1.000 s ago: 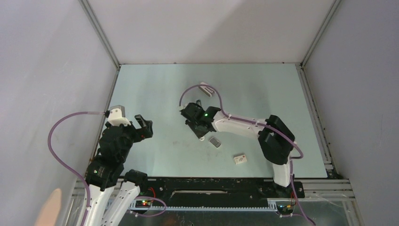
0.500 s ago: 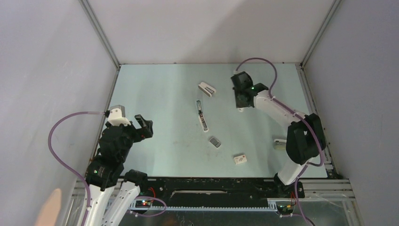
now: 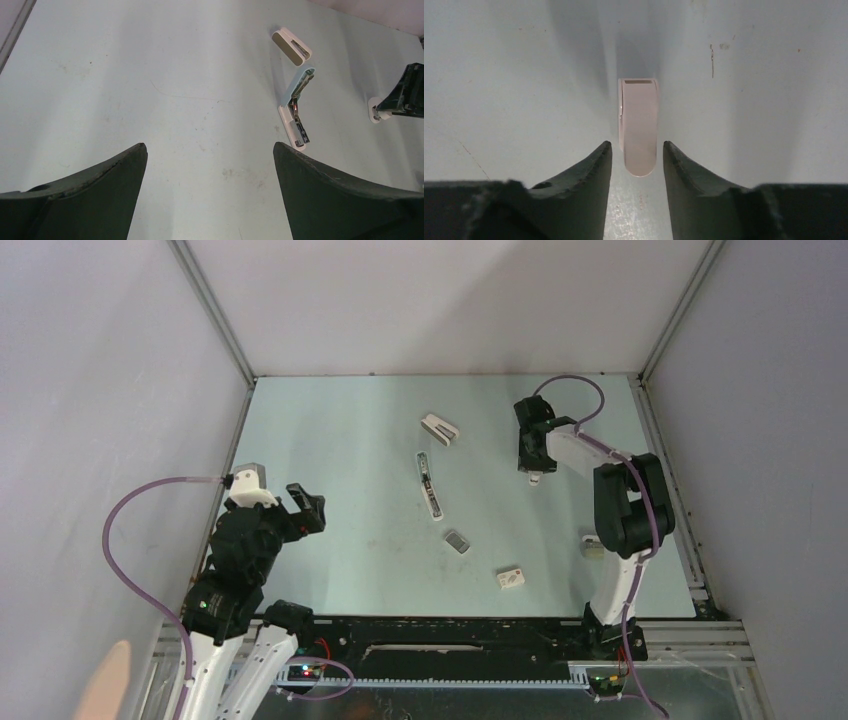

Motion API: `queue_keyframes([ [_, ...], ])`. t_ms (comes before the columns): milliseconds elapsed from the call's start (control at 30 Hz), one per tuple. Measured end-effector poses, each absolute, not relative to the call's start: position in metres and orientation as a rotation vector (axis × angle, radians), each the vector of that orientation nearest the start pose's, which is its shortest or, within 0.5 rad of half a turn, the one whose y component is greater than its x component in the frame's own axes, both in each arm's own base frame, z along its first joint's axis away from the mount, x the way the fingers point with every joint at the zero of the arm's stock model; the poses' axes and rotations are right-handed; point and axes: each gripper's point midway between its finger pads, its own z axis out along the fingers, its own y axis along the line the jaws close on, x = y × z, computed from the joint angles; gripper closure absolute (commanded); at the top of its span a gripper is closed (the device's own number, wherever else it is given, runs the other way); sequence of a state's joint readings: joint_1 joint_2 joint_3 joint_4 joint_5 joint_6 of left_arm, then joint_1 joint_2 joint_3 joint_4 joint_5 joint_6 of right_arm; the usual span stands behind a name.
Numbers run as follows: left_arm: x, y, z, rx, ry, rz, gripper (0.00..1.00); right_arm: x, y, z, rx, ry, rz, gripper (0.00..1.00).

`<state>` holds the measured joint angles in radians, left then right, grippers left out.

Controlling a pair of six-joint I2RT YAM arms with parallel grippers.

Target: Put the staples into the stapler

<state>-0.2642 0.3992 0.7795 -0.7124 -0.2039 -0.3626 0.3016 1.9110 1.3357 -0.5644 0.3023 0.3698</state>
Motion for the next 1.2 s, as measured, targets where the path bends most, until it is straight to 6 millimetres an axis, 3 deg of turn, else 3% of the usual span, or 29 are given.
queue_keyframes([
  [167, 0.203, -0.033, 0.245, -0.229, 1.889, -0.229, 0.00, 0.402, 0.088, 0.044, 0.191, 2.612, -0.191, 0.29],
  [300, 0.203, -0.032, 0.245, -0.231, 1.888, -0.227, 0.00, 0.395, 0.101, 0.064, 0.154, 2.567, -0.179, 0.21],
  [433, 0.203, -0.032, 0.245, -0.233, 1.888, -0.225, 0.00, 0.385, 0.148, 0.091, 0.028, 2.488, -0.082, 0.18],
  [600, 0.203, -0.031, 0.245, -0.236, 1.887, -0.223, 0.00, 0.360, 0.234, 0.107, -0.195, 2.398, 0.103, 0.18],
  [733, 0.203, -0.030, 0.245, -0.238, 1.885, -0.221, 0.00, 0.342, 0.284, 0.106, -0.320, 2.350, 0.218, 0.19],
  [833, 0.203, -0.030, 0.245, -0.238, 1.884, -0.222, 0.00, 0.338, 0.311, 0.097, -0.370, 2.332, 0.283, 0.21],
  [1067, 0.202, -0.029, 0.246, -0.244, 1.878, -0.220, 0.00, 0.341, 0.328, 0.057, -0.404, 2.364, 0.300, 0.32],
  [1200, 0.203, -0.028, 0.246, -0.248, 1.876, -0.218, 0.00, 0.340, 0.333, 0.039, -0.421, 2.380, 0.296, 0.44],
])
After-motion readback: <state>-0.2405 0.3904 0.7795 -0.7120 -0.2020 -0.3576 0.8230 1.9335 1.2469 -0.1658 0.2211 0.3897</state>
